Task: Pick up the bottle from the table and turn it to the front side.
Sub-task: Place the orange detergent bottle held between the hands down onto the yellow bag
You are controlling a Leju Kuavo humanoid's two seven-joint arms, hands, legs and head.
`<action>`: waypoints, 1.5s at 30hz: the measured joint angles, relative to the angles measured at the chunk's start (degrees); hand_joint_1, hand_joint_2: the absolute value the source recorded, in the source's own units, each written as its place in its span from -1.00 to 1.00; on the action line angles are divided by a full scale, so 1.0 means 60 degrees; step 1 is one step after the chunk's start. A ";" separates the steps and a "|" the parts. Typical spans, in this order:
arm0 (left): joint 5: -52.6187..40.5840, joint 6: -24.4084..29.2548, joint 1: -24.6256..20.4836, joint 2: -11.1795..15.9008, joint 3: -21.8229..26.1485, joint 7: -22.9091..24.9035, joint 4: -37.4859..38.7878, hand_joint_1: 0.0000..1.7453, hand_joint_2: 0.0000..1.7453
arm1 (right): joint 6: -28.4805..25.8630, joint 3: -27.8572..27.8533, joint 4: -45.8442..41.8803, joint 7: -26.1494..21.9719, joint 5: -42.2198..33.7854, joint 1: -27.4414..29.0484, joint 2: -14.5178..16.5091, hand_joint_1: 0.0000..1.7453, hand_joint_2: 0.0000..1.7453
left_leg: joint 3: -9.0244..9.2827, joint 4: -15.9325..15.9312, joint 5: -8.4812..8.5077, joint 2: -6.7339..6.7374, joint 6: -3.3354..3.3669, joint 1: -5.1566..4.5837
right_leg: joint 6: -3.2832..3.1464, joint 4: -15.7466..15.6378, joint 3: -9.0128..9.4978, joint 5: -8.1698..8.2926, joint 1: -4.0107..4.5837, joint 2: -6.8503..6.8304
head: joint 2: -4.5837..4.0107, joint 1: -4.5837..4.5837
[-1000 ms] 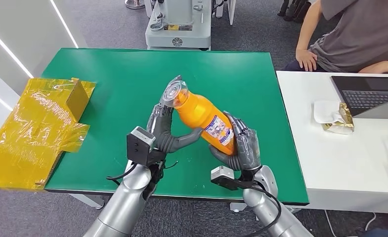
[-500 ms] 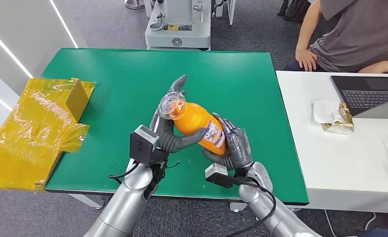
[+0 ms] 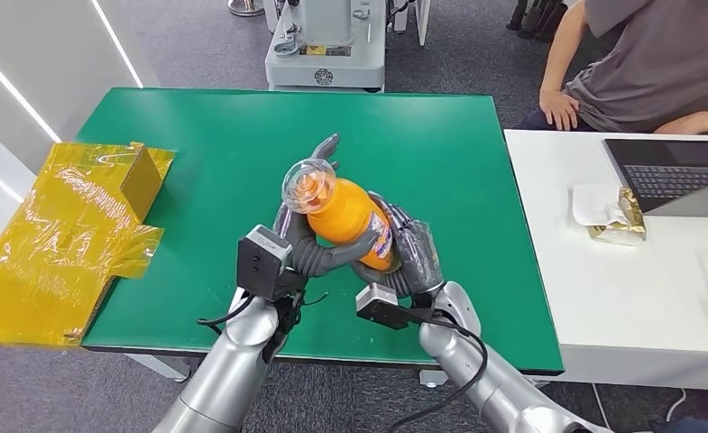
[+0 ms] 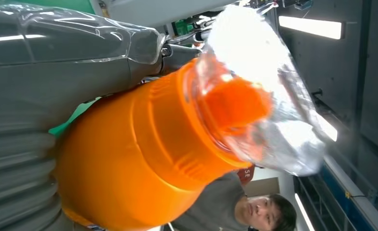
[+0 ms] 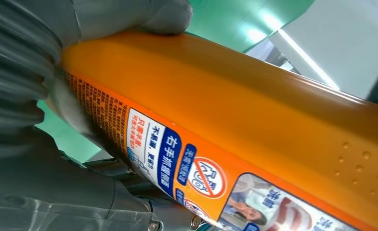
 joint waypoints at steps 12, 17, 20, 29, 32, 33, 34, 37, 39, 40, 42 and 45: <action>-0.0232 0.0194 0.0041 -0.0056 0.0004 0.0176 -0.0086 1.00 1.00 | 0.0071 0.0016 0.0180 0.0013 0.0107 -0.0383 0.0355 1.00 1.00 | 0.0001 0.0001 0.0000 -0.0001 0.0000 0.0000 | 0.0000 -0.0001 0.0000 0.0000 0.0000 -0.0001 | 0.0000 0.0000; -0.0291 0.0406 0.0129 -0.0058 0.0006 0.0150 -0.0084 1.00 1.00 | 0.0124 -0.0004 0.0313 0.0054 0.0218 -0.0449 0.0386 1.00 1.00 | 0.0001 0.0001 0.0000 0.0001 0.0000 0.0000 | 0.0000 -0.0001 -0.0001 0.0000 0.0000 0.0001 | 0.0000 0.0001; -0.0303 0.0523 0.0183 -0.0058 0.0023 0.0112 -0.0083 1.00 1.00 | 0.0126 -0.0004 0.0365 0.0064 0.0320 -0.0449 0.0389 1.00 1.00 | 0.0001 0.0000 0.0000 0.0001 0.0000 0.0000 | 0.0000 -0.0001 -0.0002 -0.0001 0.0000 0.0001 | 0.0000 0.0001; -0.0343 0.0708 0.0377 -0.0058 0.0081 0.0012 -0.0088 1.00 1.00 | 0.0160 0.0007 0.0459 0.0057 0.0470 -0.0345 0.0413 1.00 1.00 | 0.0001 0.0000 0.0000 0.0001 0.0000 0.0000 | 0.0000 -0.0001 -0.0002 -0.0001 0.0000 0.0001 | 0.0000 0.0000; -0.0343 0.0716 0.0439 -0.0058 0.0086 -0.0026 -0.0090 1.00 1.00 | 0.0174 0.0007 0.0473 0.0057 0.0503 -0.0301 0.0414 1.00 1.00 | 0.0001 0.0000 0.0000 0.0001 0.0000 0.0000 | 0.0000 -0.0001 -0.0003 -0.0001 0.0000 0.0001 | 0.0000 0.0000; -0.0343 0.0718 0.0451 -0.0058 0.0087 -0.0034 -0.0090 1.00 1.00 | 0.0175 0.0007 0.0478 0.0057 0.0507 -0.0293 0.0415 1.00 1.00 | 0.0001 0.0000 0.0000 0.0001 0.0000 0.0000 | 0.0000 -0.0001 -0.0003 -0.0001 0.0000 0.0001 | 0.0000 0.0000; -0.0343 0.0720 0.0460 -0.0058 0.0089 -0.0037 -0.0090 1.00 1.00 | 0.0177 0.0007 0.0484 0.0057 0.0511 -0.0288 0.0416 1.00 1.00 | 0.0001 0.0000 0.0000 0.0001 0.0000 0.0000 | 0.0000 -0.0001 -0.0003 -0.0001 0.0000 0.0001 | 0.0000 0.0000; -0.0343 0.0740 0.0477 -0.0058 0.0093 -0.0038 -0.0091 1.00 1.00 | 0.0202 0.0007 0.0514 0.0057 0.0524 -0.0285 0.0420 1.00 1.00 | 0.0001 0.0000 0.0000 0.0001 0.0000 0.0000 | 0.0000 -0.0001 -0.0003 -0.0001 0.0000 0.0001 | 0.0000 0.0000; -0.0344 0.0756 0.0492 -0.0058 0.0096 -0.0038 -0.0093 1.00 1.00 | 0.0237 0.0007 0.0539 0.0057 0.0527 -0.0285 0.0429 1.00 1.00 | 0.0001 0.0000 0.0000 0.0001 0.0000 0.0000 | 0.0000 -0.0001 -0.0003 -0.0001 0.0000 0.0001 | 0.0000 0.0000; -0.0348 0.0766 0.0503 -0.0058 0.0097 -0.0038 -0.0097 1.00 1.00 | 0.0254 0.0006 0.0556 0.0057 0.0533 -0.0285 0.0435 1.00 1.00 | 0.0001 0.0000 0.0000 0.0001 0.0000 0.0000 | 0.0000 -0.0001 -0.0003 -0.0001 0.0000 0.0001 | 0.0000 0.0000; -0.0368 0.0797 0.0545 -0.0058 0.0106 -0.0038 -0.0132 1.00 1.00 | 0.0262 -0.0002 0.0629 0.0056 0.0590 -0.0292 0.0457 0.06 1.00 | 0.0001 0.0000 0.0000 0.0002 0.0000 0.0000 | 0.0000 -0.0001 -0.0003 -0.0001 0.0000 0.0002 | 0.0000 0.0000; -0.0438 0.0854 0.0650 -0.0056 0.0130 -0.0038 -0.0221 1.00 1.00 | 0.0191 -0.0040 0.0838 0.0045 0.0790 -0.0321 0.0505 -1.00 1.00 | 0.0001 0.0000 0.0000 0.0003 0.0000 0.0000 | 0.0000 -0.0001 -0.0004 -0.0001 0.0000 0.0004 | 0.0000 0.0000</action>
